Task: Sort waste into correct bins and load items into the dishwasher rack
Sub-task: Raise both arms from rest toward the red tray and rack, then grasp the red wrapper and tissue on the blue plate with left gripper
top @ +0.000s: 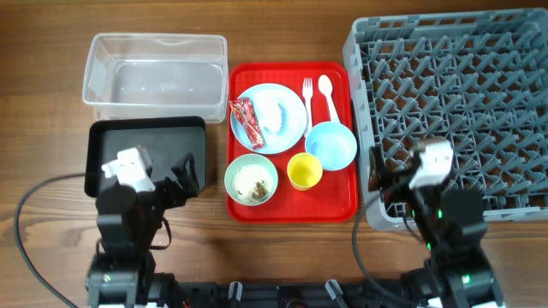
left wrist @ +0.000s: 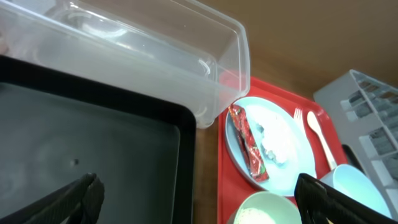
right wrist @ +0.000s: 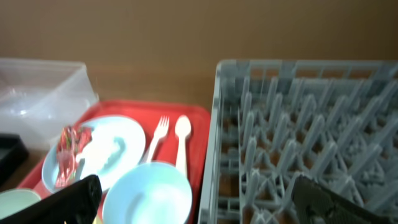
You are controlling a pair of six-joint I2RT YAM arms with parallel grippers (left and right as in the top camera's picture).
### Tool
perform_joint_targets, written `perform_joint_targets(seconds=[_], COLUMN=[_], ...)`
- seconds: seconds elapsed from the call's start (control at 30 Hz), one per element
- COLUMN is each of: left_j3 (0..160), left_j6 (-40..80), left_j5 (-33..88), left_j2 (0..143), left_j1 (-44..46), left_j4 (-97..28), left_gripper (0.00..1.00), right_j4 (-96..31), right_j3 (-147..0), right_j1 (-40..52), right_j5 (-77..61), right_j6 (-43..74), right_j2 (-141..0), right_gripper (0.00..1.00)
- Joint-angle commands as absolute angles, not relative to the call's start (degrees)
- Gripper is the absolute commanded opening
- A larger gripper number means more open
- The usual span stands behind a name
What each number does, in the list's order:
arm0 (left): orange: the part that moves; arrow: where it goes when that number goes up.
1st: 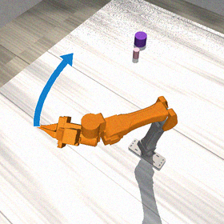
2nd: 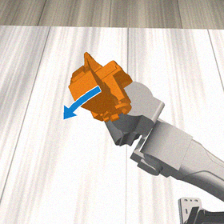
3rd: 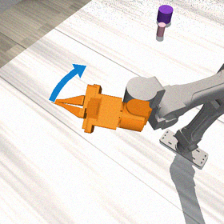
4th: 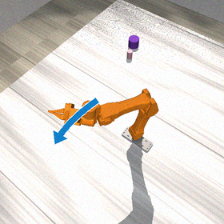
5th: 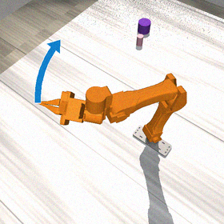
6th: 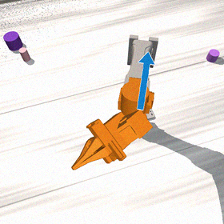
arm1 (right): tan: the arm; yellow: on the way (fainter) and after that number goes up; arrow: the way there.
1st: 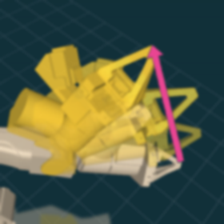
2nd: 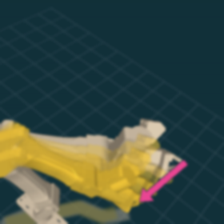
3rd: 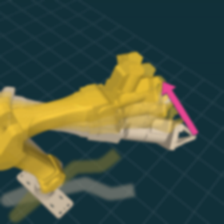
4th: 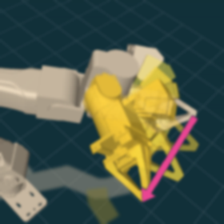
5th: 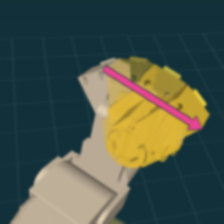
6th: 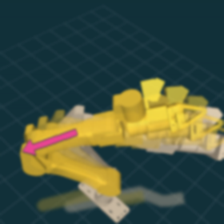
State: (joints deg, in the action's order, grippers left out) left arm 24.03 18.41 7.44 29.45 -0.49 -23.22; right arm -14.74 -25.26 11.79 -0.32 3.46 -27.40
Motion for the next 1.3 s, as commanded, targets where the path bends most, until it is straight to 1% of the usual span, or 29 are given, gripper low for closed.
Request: perform_joint_targets(seconds=[0.0,0.13,0.23,0.33,0.4,0.43,0.47,0.53,0.67,0.7,0.77,0.83,0.97,1.03,1.07,1.13,1.17,1.27], left_j3=[36.4,50.5,51.0,51.0,51.0,51.0,51.4,55.2,65.7,68.3,70.4,70.5,70.5,70.5,70.5,70.5,70.5,70.5], left_j6=[18.9,18.5,18.5,18.5,18.5,18.5,18.5,18.4,18.0,18.0,18.1,18.1,18.1,18.5,18.5,18.8,19.0,21.2], left_j5=[8.4,8.3,10.8,11.0,13.7,15.7,16.8,16.5,11.3,11.3,11.3,11.3,11.2,11.3,11.3,11.3,11.3,11.3], left_j2=[40.8,53.7,56.3,56.4,56.5,56.9,58.0,62.7,75.8,79.7,85.1,88.4,94.2,96.4,97.4,98.5,99.4,101.7], left_j1=[-0.9,-0.9,-0.9,-0.9,-0.9,-0.8,-0.2,3.3,11.9,14.1,17.4,19.9,23.8,24.2,24.2,24.2,24.2,24.2], left_j4=[-31.3,-44.1,-44.9,-44.3,-41.6,-39.6,-37.6,-36.6,-34.8,-32.9,-28.5,-24.9,-19.7,-18.8,-18.4,-18.2,-17.7,-16.4], left_gripper=[1.0,1.0,1.0,1.0,0.99,0.95,0.94,0.94,0.95,0.96,0.96,0.98,1.0,0.99,0.99,1.0,1.0,0.99], right_j4=[-21.5,-29.9,-29.9,-29.6,-30.1,-30.7,-31.4,-33.2,-39.4,-41.3,-43.7,-44.8,-51.0,-52.1,-52.2,-52.1,-52.0,-51.9], right_j3=[-35.3,-47.5,-48.9,-48.9,-48.9,-48.9,-48.9,-48.9,-48.9,-48.9,-49.3,-50.5,-56.2,-57.0,-57.0,-57.0,-57.0,-57.0], right_j1=[11.6,11.6,11.6,11.6,11.6,11.6,11.6,11.5,11.5,11.5,11.1,8.8,-3.0,-8.4,-11.6,-13.5,-13.7,-13.7], right_j5=[-4.1,-15.3,-18.2,-17.9,-13.0,-9.2,-4.5,0.1,7.2,10.1,11.7,9.2,5.8,1.6,-2.6,-7.2,-7.4,-7.6], right_j6=[4.7,4.5,4.7,5.1,9.3,12.4,16.1,18.6,21.8,24.1,27.0,26.9,20.0,16.4,13.6,8.5,7.1,6.0], right_j2=[-37.3,-50.2,-52.7,-52.5,-52.5,-52.5,-52.5,-52.5,-52.5,-52.5,-52.5,-52.5,-53.2,-54.7,-56.2,-58.3,-59.6,-61.9], right_gripper=[1.0,0.99,1.0,1.0,1.0,1.0,1.0,1.0,1.0,0.99,1.0,1.0,1.0,1.0,1.0,1.0,1.0,1.0])
